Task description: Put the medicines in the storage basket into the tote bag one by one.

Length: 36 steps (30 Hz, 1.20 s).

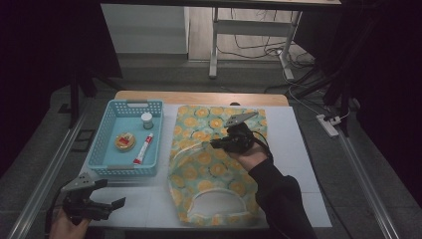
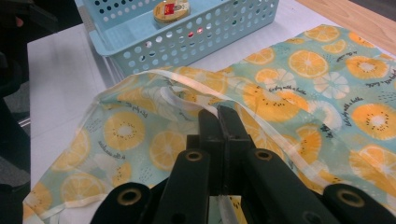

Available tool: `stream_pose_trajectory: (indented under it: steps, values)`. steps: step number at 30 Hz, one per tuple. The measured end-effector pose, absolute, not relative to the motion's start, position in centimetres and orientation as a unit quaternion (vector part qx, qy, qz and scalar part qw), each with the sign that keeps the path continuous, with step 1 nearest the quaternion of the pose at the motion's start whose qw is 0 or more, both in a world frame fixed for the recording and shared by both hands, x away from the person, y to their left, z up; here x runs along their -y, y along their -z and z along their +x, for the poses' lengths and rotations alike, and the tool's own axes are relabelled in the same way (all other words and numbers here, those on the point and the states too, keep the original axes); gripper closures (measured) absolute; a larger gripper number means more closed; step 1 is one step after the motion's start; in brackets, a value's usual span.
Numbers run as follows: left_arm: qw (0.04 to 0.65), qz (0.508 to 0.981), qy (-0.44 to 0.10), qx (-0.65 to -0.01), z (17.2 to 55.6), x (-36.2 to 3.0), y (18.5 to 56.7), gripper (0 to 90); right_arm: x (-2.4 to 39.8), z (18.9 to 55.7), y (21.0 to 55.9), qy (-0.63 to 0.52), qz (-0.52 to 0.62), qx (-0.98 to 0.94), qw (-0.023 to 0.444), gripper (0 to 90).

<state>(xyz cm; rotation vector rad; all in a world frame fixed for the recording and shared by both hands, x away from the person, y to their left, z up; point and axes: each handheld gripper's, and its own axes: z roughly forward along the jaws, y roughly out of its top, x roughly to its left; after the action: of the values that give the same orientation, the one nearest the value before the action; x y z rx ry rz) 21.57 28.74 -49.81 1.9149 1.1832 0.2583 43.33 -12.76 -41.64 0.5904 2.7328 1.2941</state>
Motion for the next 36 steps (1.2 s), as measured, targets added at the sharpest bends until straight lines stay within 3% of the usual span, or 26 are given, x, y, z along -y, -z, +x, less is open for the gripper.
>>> stream_pose_trajectory:
  steps: [36]
  values:
    - [0.41, 0.758, -0.133, -0.49, 27.0, -29.5, 47.1, 0.0, 13.0, 43.7, 41.7, -0.42, 0.195, -0.886, 0.033, 89.8]
